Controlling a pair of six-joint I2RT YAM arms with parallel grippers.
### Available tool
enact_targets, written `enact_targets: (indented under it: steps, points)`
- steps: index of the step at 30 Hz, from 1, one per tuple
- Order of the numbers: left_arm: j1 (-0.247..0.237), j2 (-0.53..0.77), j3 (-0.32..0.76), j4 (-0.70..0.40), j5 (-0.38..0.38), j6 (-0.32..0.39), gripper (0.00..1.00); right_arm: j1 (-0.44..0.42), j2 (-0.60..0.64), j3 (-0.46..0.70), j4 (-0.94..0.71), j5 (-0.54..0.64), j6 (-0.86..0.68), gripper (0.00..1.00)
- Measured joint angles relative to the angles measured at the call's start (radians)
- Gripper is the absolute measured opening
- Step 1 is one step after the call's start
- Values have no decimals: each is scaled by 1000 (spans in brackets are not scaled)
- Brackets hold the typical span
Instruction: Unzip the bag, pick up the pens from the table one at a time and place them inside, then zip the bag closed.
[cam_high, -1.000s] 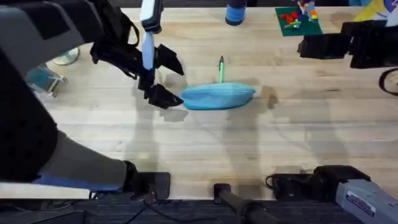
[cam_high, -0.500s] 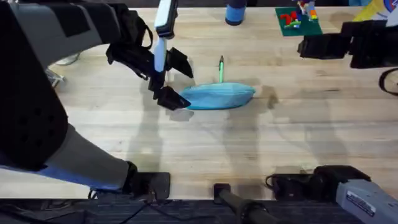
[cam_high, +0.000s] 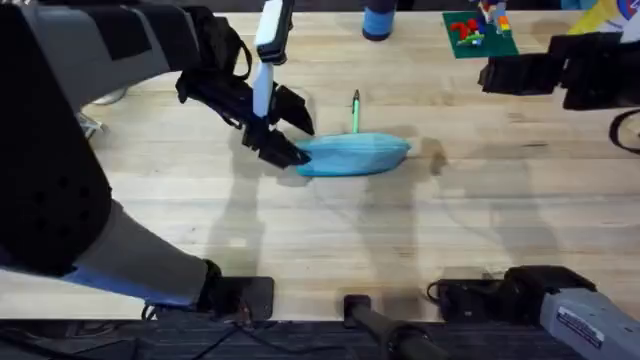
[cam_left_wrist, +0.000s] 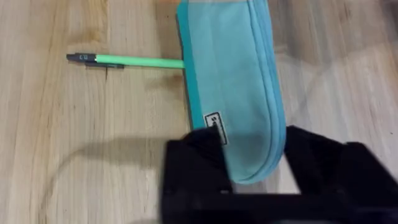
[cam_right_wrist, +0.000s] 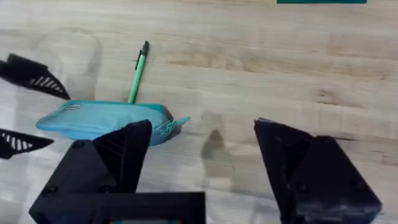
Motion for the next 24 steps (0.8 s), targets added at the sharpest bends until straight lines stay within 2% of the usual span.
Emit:
enact_targets:
  steps: [3, 6, 18, 24]
  points:
    - [0, 0, 0, -3, 2, -1, 255, 0, 0, 0, 0, 0, 0, 996]
    - [0, 0, 0, 0, 2, 2, 66, 0, 0, 0, 0, 0, 0, 996]
    - [-1, 0, 0, 1, 2, 3, 44, 0, 0, 0, 0, 0, 6, 996]
    - [-1, 0, 0, 1, 2, 3, 44, 0, 0, 0, 0, -3, 152, 997]
